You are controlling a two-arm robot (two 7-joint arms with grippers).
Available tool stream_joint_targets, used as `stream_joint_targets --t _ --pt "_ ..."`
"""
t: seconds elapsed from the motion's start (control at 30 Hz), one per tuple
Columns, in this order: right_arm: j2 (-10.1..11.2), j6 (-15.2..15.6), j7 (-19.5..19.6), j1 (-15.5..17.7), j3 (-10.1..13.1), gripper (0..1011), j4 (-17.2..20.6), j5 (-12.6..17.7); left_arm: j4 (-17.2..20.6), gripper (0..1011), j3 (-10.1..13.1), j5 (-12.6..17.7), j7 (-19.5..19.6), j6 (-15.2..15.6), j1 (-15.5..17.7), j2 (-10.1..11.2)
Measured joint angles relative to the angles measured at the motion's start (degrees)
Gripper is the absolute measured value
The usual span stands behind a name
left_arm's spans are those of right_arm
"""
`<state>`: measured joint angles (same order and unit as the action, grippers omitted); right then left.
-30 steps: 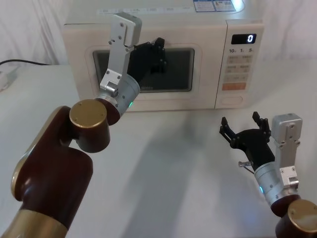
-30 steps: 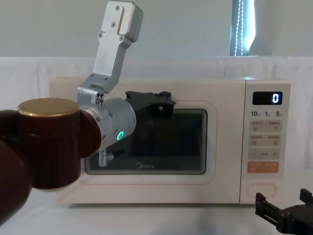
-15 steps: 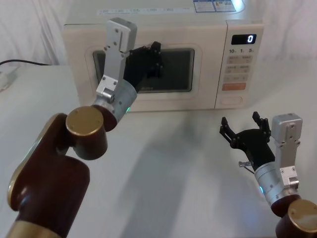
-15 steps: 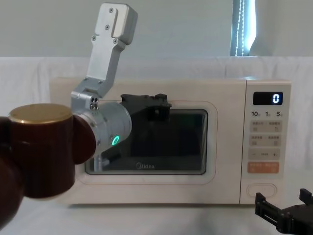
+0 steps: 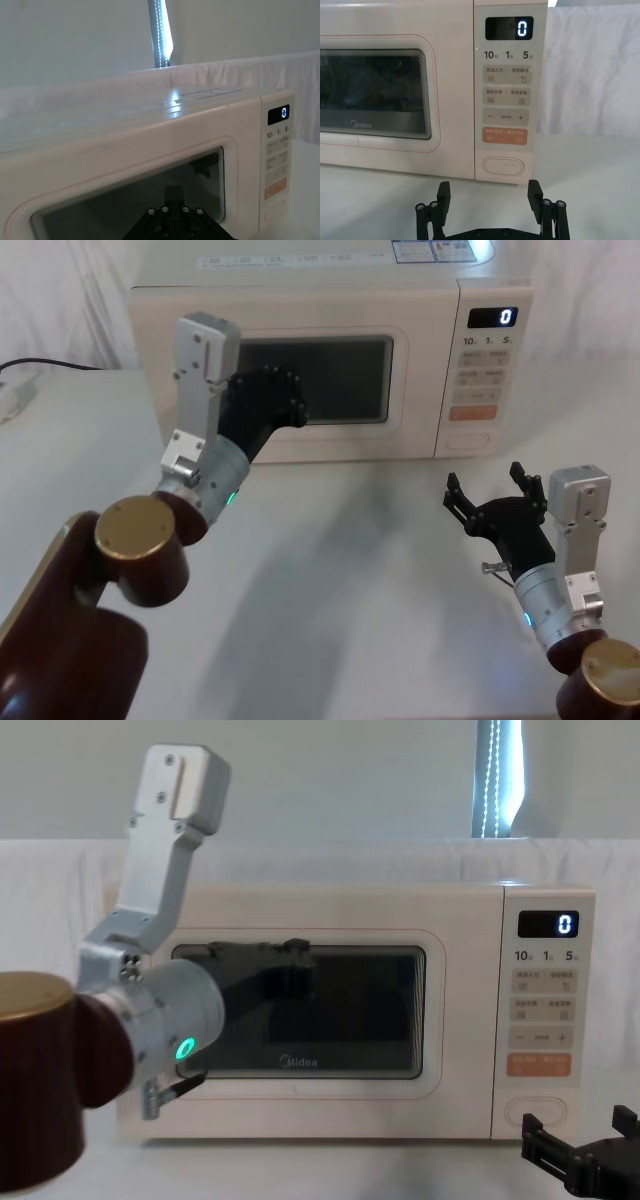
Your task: Press the button to open the microwave door with one hand; close the microwave door with the other hand.
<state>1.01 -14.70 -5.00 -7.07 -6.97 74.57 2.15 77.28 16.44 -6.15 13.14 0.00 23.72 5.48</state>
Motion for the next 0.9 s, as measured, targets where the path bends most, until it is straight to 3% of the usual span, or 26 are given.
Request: stream_joint_targets --t 0.5,0.9 --pt "0.0 0.0 0.0 0.0 0.0 1002 0.0 0.0 10.1 0 -3.6 -3.1 -0.4 3.8 -9.5 4.4" --pt "0.0 0.0 0.0 0.0 0.0 1002 0.0 0.0 16.1 0 -7.4 -4.7 -3.4 3.4 -18.3 5.5"
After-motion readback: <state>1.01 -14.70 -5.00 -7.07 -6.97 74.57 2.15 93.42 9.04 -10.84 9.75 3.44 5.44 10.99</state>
